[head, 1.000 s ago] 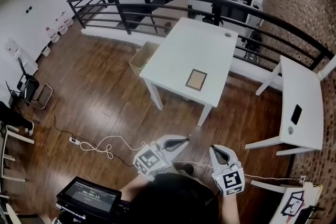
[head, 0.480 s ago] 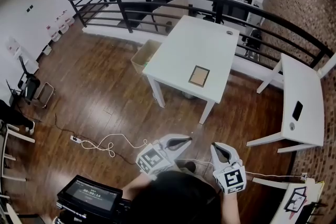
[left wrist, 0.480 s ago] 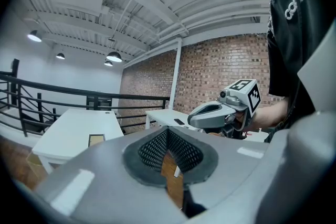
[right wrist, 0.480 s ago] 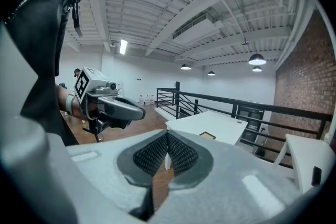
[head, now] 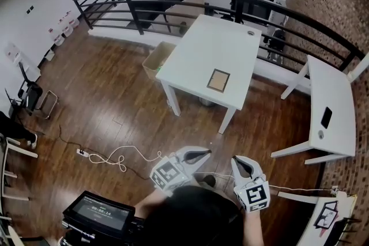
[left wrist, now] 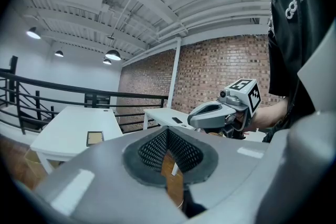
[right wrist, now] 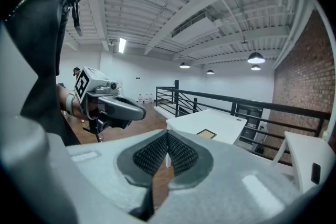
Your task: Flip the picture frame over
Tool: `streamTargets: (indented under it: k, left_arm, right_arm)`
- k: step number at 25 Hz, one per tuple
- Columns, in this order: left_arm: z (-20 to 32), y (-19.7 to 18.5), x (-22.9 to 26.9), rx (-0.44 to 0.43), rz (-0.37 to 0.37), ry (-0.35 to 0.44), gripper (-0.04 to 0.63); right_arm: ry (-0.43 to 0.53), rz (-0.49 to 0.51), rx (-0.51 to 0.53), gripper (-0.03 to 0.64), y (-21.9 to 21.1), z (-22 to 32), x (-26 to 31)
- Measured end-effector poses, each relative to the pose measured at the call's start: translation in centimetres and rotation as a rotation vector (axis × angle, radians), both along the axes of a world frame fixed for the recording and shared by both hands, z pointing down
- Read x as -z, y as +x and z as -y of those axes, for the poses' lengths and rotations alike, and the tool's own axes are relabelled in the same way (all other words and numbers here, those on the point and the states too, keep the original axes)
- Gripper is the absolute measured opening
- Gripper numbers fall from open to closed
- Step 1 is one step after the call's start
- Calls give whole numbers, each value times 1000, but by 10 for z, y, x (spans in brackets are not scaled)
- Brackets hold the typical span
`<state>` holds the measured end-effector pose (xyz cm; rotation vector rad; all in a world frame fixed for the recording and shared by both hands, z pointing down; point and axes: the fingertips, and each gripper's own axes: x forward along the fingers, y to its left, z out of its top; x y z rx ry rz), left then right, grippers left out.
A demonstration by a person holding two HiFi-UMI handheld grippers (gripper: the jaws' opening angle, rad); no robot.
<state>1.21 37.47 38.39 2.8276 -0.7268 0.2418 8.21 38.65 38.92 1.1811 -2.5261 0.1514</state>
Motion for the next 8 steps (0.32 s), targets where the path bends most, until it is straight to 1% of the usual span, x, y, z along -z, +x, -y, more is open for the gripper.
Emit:
streamTargets:
  k: [8]
  left_arm:
    - [0, 2, -2, -9, -19, -15, 14]
  right_arm:
    - [-5, -5, -9, -8, 1, -2, -3]
